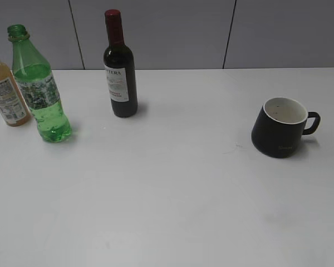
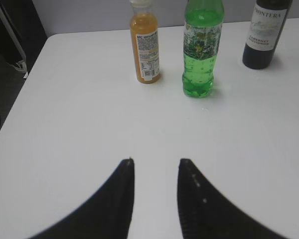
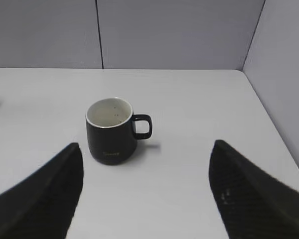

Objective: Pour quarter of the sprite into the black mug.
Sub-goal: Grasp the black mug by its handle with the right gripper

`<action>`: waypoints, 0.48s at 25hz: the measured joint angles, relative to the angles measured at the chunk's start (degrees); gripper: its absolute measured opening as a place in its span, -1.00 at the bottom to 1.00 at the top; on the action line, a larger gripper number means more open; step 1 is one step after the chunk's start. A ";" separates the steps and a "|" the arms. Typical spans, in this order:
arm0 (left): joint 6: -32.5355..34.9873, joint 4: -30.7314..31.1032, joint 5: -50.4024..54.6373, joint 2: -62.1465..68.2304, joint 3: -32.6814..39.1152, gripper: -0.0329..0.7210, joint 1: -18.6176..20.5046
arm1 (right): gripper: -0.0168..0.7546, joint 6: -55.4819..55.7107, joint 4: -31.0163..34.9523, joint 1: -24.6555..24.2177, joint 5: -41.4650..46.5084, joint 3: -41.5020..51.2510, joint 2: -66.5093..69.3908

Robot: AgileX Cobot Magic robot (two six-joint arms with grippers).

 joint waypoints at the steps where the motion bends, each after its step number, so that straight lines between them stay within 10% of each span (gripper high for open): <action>1: 0.00 0.00 0.00 0.00 0.00 -0.29 0.00 | 0.59 -0.05 0.00 0.00 -1.46 0.00 1.16; 12: 0.00 0.00 0.00 0.00 0.00 -0.29 0.00 | 0.58 -0.22 0.00 0.00 -18.53 1.67 13.14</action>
